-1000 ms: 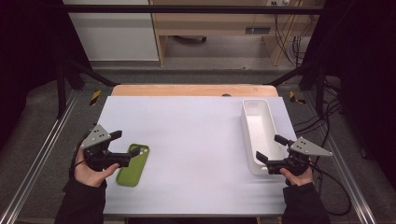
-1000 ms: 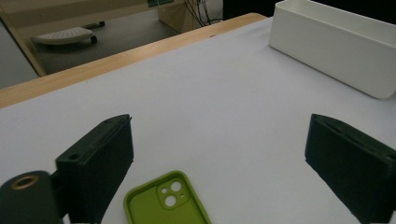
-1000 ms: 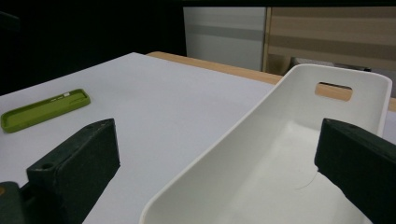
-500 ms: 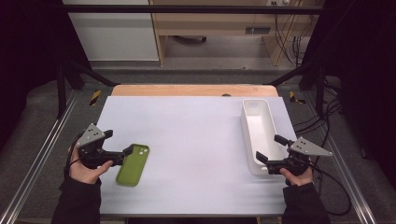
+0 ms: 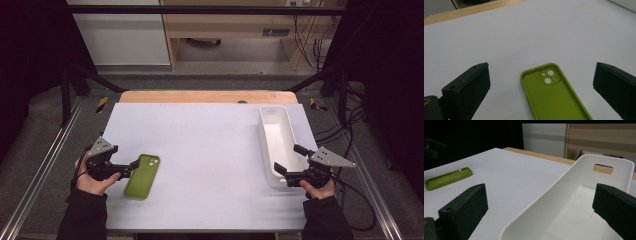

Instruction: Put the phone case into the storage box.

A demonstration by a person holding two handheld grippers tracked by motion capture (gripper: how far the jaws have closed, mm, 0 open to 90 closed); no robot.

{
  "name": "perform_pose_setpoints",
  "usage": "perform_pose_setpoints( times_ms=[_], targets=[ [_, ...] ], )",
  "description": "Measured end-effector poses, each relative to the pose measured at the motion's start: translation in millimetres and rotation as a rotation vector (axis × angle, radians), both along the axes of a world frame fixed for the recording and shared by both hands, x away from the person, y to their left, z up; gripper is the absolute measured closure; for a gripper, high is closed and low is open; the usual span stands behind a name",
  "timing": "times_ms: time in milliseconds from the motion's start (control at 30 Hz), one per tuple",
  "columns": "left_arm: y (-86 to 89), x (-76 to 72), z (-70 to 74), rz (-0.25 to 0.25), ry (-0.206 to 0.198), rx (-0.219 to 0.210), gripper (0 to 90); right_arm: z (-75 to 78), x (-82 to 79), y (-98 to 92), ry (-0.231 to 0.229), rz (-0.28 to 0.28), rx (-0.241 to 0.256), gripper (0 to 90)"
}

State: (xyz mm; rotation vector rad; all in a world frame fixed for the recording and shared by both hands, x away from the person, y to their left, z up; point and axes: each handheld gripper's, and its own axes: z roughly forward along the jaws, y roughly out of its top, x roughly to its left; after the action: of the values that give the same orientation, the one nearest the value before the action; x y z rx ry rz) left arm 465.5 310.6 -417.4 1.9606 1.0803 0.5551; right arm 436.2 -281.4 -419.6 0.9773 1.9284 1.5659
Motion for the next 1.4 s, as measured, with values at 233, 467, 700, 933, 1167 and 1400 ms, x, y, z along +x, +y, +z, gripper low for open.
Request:
perform_pose_setpoints(
  times_ms=[233,467,700,933,1167,1400],
  targets=[
    [3.2,2.4,-12.3,0.017,0.038,0.026,1.2,-0.2,0.2,0.1,-0.001,0.001,-0.002,0.4],
    [3.1,4.6,-21.7,0.032,0.074,0.044,2.3,-0.1,0.1,0.2,0.000,0.002,-0.001,0.4],
    [1.9,6.3,-32.4,0.061,0.109,0.051,5.4,-0.1,0.1,0.1,0.000,0.002,-0.002,0.4],
    [-0.9,7.2,-40.2,0.070,0.148,0.069,10.3,0.1,0.0,0.1,0.000,0.001,-0.001,0.4],
    [-1.2,6.7,-43.3,0.082,0.179,0.068,20.3,0.1,0.0,0.0,-0.002,0.002,-0.002,0.4],
    [-4.0,5.8,-44.7,0.070,0.191,0.078,32.5,0.1,0.0,0.0,-0.003,0.000,0.000,0.4]
  ],
)
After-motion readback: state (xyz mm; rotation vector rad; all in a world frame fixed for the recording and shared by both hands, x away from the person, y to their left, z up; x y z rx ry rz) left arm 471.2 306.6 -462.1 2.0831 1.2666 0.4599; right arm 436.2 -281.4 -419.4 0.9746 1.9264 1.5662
